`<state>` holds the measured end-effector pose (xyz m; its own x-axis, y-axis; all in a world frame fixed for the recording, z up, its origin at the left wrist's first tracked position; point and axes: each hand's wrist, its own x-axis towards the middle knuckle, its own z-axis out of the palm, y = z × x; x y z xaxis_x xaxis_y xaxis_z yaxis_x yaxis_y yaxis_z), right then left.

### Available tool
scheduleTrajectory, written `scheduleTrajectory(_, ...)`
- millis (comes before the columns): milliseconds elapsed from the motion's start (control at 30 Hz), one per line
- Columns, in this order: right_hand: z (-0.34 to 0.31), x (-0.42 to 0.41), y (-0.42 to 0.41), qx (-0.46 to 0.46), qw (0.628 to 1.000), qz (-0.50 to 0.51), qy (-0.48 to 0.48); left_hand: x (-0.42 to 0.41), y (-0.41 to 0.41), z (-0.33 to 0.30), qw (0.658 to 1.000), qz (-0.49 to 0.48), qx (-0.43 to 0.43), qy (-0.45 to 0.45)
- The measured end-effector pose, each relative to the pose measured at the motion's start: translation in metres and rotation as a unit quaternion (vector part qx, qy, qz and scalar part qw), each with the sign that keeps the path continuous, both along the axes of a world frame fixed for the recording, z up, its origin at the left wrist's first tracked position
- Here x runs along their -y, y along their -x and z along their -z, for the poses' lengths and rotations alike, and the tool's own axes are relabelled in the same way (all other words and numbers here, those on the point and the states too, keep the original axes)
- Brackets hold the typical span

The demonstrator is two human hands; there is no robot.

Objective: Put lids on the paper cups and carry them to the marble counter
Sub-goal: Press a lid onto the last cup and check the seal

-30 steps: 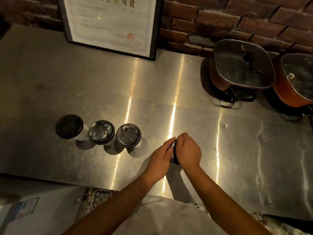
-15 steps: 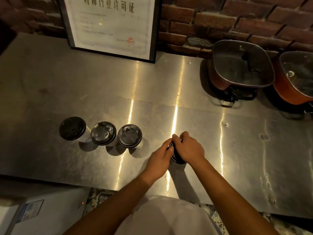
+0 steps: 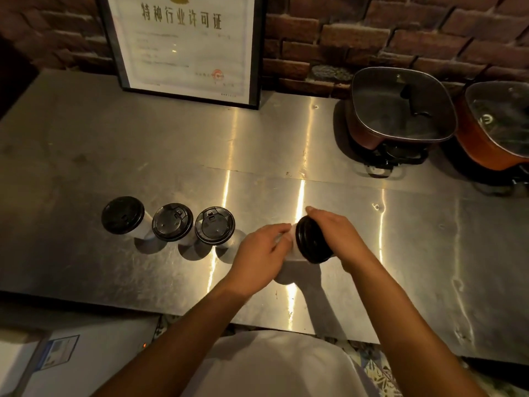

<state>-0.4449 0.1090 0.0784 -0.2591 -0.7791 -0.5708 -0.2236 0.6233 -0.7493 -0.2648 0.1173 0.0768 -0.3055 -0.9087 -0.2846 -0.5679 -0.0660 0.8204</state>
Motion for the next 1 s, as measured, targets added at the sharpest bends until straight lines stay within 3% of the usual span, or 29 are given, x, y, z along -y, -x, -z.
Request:
scheduleTrajectory(100, -0.024, -0.002, 0.009, 0.081, 0.995, 0.051, -0.011, -0.007, -0.002, -0.023, 0.991, 0.027, 0.051, 0.121)
scheduleTrajectory(200, -0.044, -0.011, 0.015, 0.156, 0.984, 0.08, 0.028, -0.009, -0.011, -0.035, 0.978, 0.029, 0.044, 0.202)
scheduleTrajectory(367, -0.057, -0.03, -0.001, 0.274, 0.952, 0.126, 0.053, -0.005, -0.035, -0.042, 0.98, 0.063, -0.05, 0.183)
scheduleTrajectory(467, -0.061, -0.041, -0.03, 0.324, 0.931, 0.161, 0.054, -0.005, -0.053, -0.049, 0.966, 0.051, -0.091, 0.236)
scheduleTrajectory(600, -0.063, -0.048, -0.07, 0.302, 0.936, 0.159, 0.09, -0.003, -0.09, -0.057, 0.944, 0.056, -0.083, 0.315)
scheduleTrajectory(867, -0.09, -0.067, -0.127, 0.269, 0.95, 0.108, 0.118, 0.002, -0.137, -0.065, 0.935, 0.074, -0.093, 0.333)
scheduleTrajectory(1000, -0.098, -0.065, -0.141, 0.265, 0.942, 0.155, 0.137, -0.001, -0.148, -0.067, 0.925, 0.089, -0.143, 0.342)
